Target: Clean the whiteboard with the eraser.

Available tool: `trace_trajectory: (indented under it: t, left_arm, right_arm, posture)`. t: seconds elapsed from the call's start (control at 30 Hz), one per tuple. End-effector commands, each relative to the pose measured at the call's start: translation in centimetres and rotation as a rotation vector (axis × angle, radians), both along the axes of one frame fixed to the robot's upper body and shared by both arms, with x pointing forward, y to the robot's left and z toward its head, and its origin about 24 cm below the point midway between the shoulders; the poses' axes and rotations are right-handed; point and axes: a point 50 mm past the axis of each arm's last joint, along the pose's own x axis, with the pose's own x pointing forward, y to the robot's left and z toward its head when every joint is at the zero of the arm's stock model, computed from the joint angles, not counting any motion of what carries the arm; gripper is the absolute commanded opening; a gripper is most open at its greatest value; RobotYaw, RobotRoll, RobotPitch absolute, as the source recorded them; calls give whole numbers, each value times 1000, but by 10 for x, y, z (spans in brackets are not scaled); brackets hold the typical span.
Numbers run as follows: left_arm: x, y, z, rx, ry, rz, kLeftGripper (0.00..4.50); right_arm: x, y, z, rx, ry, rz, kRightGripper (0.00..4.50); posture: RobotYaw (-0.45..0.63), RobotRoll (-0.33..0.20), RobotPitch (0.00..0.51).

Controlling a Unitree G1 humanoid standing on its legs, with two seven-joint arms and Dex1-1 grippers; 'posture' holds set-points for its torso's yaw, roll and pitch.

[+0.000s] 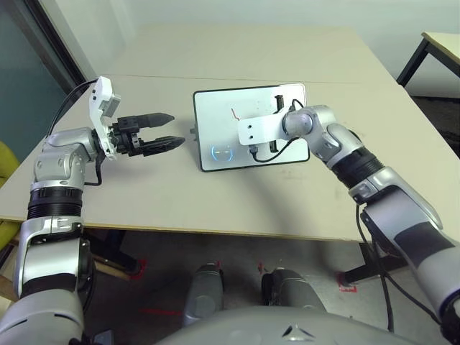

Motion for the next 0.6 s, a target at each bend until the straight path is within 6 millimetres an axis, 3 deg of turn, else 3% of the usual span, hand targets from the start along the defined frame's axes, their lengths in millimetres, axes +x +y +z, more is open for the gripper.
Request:
trace_trajectory:
  t: [0.03,0.33,0.6]
  left_arm:
    - [-2,1,1,-4,-4,4,4500]
    - [0,-1,2,-6,-11,2,4500]
    - [1,-1,3,-6,-13,6,4500]
  right_arm:
    - [2,9,4,-8,-15,19,104]
    - [2,29,9,6,-27,63,104]
    - [6,3,6,-21,-23,5,104]
  posture:
    - [333,0,0]
    - [334,0,0]
    - [326,0,0]
